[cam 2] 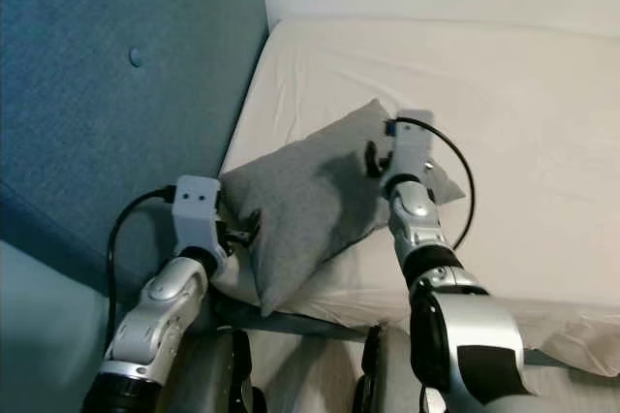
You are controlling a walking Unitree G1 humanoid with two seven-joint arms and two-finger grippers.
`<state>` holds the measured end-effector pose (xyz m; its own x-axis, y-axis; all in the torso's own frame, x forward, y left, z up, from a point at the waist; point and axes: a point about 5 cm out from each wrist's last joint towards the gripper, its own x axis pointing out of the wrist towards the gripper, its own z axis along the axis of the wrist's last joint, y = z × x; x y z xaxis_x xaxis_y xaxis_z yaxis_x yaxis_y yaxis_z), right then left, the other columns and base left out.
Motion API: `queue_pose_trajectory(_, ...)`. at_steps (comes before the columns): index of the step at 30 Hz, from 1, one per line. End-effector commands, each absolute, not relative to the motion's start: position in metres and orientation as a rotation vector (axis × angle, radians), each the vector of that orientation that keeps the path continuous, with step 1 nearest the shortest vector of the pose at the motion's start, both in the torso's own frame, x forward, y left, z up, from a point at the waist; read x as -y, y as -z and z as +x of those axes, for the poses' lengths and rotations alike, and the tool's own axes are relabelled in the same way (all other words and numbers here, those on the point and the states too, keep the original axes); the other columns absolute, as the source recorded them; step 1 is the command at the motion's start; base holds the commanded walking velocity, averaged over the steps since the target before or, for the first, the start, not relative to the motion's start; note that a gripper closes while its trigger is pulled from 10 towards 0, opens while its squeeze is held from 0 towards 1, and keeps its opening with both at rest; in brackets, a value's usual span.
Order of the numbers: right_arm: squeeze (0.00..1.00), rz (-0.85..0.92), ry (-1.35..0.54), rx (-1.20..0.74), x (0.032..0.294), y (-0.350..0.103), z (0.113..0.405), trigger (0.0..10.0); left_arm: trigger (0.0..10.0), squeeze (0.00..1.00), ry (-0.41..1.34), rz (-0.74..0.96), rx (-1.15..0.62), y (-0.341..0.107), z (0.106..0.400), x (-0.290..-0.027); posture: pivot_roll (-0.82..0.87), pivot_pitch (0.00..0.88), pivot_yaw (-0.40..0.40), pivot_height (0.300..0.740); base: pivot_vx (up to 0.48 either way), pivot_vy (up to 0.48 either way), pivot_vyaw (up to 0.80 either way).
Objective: Clean up the room
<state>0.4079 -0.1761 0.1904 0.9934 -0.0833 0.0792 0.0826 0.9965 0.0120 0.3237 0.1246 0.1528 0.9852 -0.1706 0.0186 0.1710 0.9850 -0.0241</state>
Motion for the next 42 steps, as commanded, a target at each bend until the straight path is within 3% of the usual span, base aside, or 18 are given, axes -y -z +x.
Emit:
queue_pose_trajectory(1,1.0,-0.067,0.125,0.036,0.19,-0.174,0.401,10.0,10.0,0.0,0.162,-0.025,-0.008,-0.144,0.321,-0.13,0.09,0.333,-0.018,0.596,0.0,0.0,0.0)
queue_pose_trajectory(10,1.0,-0.182,0.166,0.031,0.215,-0.169,0.395,10.0,10.0,0.0,0.16,-0.027,0.005,-0.146,0.321,-0.137,0.1,0.328,-0.018,0.596,0.0,0.0,0.0)
queue_pose_trajectory(12,1.0,-0.108,0.187,0.026,0.219,-0.168,0.394,10.0,10.0,0.0,0.163,-0.016,0.018,-0.148,0.321,-0.138,0.11,0.327,-0.017,0.596,0.0,0.0,0.0)
queue_pose_trajectory(14,1.0,0.155,0.213,0.026,0.226,-0.166,0.393,10.0,10.0,0.0,0.173,0.0,0.042,-0.151,0.32,-0.137,0.11,0.328,-0.016,0.596,0.0,0.0,0.0)
queue_pose_trajectory(16,1.0,0.155,0.213,0.026,0.226,-0.166,0.393,10.0,10.0,0.0,0.173,0.0,0.042,-0.151,0.32,-0.137,0.11,0.328,-0.016,0.596,0.0,0.0,0.0)
queue_pose_trajectory(17,1.0,0.317,0.227,0.027,0.229,-0.164,0.393,10.0,10.0,0.0,0.176,0.006,0.049,-0.152,0.32,-0.138,0.12,0.33,-0.014,0.596,0.0,0.0,0.0)
queue_pose_trajectory(18,1.0,0.317,0.227,0.027,0.229,-0.164,0.393,10.0,10.0,0.0,0.176,0.006,0.049,-0.152,0.32,-0.138,0.12,0.33,-0.014,0.596,0.0,0.0,0.0)
queue_pose_trajectory(19,0.0,0.448,0.242,0.018,0.232,-0.161,0.392,10.0,10.0,0.0,0.176,0.011,0.054,-0.153,0.319,-0.138,0.12,0.332,-0.014,0.596,0.0,0.0,0.0)
queue_pose_trajectory(21,0.0,0.661,0.293,0.01,0.237,-0.154,0.39,10.0,10.0,0.0,0.172,0.038,0.083,-0.156,0.318,-0.14,0.13,0.331,-0.015,0.596,0.0,0.0,0.0)
queue_pose_trajectory(29,0.0,0.935,0.405,-0.011,0.245,-0.132,0.38,10.0,10.0,0.0,0.182,0.1,0.143,-0.165,0.316,-0.142,0.16,0.342,-0.013,0.596,0.0,0.0,0.0)
queue_pose_trajectory(42,0.0,1.007,0.326,-0.044,0.234,-0.131,0.383,10.0,10.0,0.0,0.138,0.16,0.188,-0.176,0.318,-0.15,0.21,0.361,-0.001,0.596,0.0,0.0,0.0)
